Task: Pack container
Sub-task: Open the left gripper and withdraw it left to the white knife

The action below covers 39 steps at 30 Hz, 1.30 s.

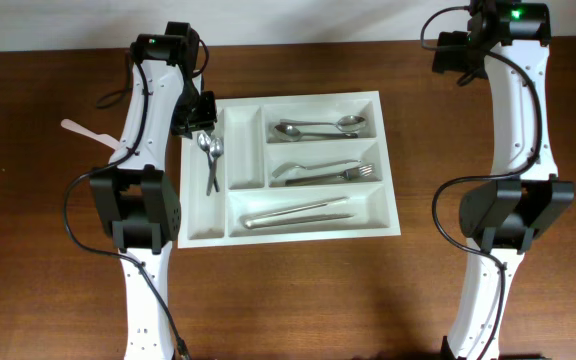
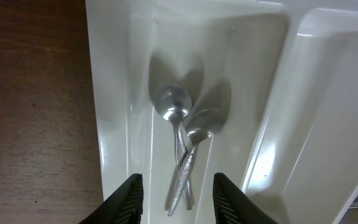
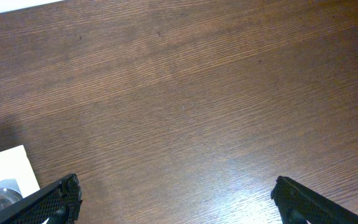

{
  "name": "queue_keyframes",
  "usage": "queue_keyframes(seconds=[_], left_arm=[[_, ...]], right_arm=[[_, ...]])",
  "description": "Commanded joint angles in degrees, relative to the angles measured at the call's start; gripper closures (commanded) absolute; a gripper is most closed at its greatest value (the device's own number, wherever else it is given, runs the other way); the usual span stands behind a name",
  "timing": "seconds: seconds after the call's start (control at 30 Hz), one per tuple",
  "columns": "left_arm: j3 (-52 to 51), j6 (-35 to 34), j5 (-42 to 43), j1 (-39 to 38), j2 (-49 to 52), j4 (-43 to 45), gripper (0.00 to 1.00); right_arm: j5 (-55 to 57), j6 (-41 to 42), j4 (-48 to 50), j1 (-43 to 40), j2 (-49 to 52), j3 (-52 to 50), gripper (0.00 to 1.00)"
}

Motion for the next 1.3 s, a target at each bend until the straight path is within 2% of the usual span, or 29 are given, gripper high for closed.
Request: queue_keyframes(seconds=[0.0, 0.27, 0.53, 0.6, 0.67, 0.7, 0.87, 1.07, 1.27], left_arm=[[1.49, -0.13, -0.83, 1.79, 0.28, 0.26, 0.61], [4.92, -3.26, -0.83, 9.62, 0.28, 2.36, 0.55], [4.90, -13.92, -3.91, 16.52, 0.28, 9.18, 0.49], [4.90, -17.53, -7.04, 17.33, 0.28, 10.60, 0.42], [4.90, -19.82, -10.38, 17.81, 0.28, 12.41, 0.22], [4.90, -20.13, -11.67, 18.08, 0.28, 13.29, 0.17], [4.90, -21.92, -20.09, 19.30, 0.31, 15.91, 0.18], [4.07, -31.74, -20.35, 22.91, 0.46, 17.11, 0.21], [3.37, -33.16, -20.33, 25.42, 2.16, 21.27, 0.25]], right_arm=[[0.09, 0.85, 0.13, 0.09, -0.87, 0.72, 0.01], [0.09, 0.85, 0.13, 0.09, -0.85, 0.72, 0.01], [0.09, 0.85, 0.13, 0.09, -0.87, 0.72, 0.01], [0.09, 0.85, 0.13, 0.11, -0.87, 0.72, 0.01], [0.09, 0.85, 0.13, 0.09, -0.85, 0.72, 0.01], [0.09, 0.85, 0.13, 0.09, -0.87, 0.72, 0.01], [0.09, 0.85, 0.13, 0.11, -0.85, 0.72, 0.01], [0.09, 0.85, 0.13, 0.09, -0.87, 0.72, 0.01], [0.09, 0.85, 0.13, 0.09, -0.87, 0.72, 0.01]])
